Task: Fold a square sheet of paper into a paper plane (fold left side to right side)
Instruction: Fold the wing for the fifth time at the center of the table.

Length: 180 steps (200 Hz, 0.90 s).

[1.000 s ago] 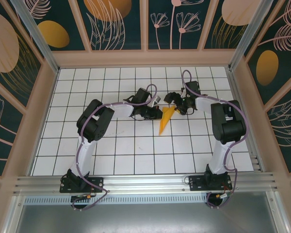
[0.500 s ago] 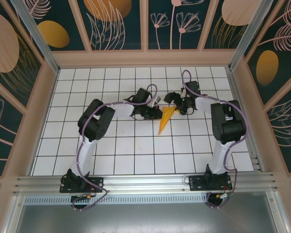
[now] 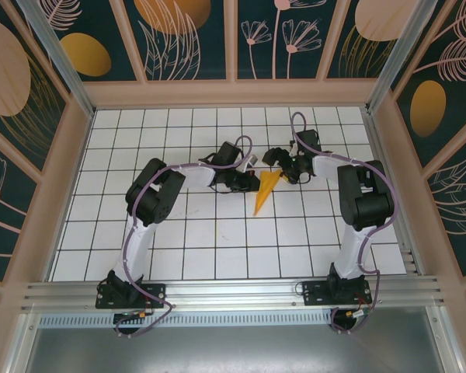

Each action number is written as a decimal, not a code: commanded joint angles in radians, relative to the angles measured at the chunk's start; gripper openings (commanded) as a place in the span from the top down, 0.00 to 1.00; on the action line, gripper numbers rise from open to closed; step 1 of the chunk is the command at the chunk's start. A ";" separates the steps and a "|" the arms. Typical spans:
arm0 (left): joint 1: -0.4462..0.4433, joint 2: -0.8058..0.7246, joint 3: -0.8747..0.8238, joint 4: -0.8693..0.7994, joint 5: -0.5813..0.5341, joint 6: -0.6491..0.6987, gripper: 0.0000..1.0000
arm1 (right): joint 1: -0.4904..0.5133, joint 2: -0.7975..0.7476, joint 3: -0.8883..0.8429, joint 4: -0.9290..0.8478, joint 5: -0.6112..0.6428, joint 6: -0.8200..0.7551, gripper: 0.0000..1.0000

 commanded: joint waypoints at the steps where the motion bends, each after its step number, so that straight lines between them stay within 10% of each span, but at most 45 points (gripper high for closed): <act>1: 0.007 0.048 0.001 -0.042 -0.043 0.034 1.00 | 0.015 0.006 0.002 -0.023 0.004 -0.027 0.09; 75: 0.008 0.050 -0.023 -0.029 -0.063 0.029 1.00 | -0.013 -0.166 -0.059 -0.041 0.012 -0.031 0.12; 146: 0.014 0.047 -0.038 -0.027 -0.087 0.024 1.00 | 0.037 -0.177 -0.156 0.040 -0.050 0.031 0.77; 180: 0.018 0.042 -0.046 -0.022 -0.086 0.023 1.00 | 0.055 -0.150 -0.178 0.063 -0.043 0.045 0.86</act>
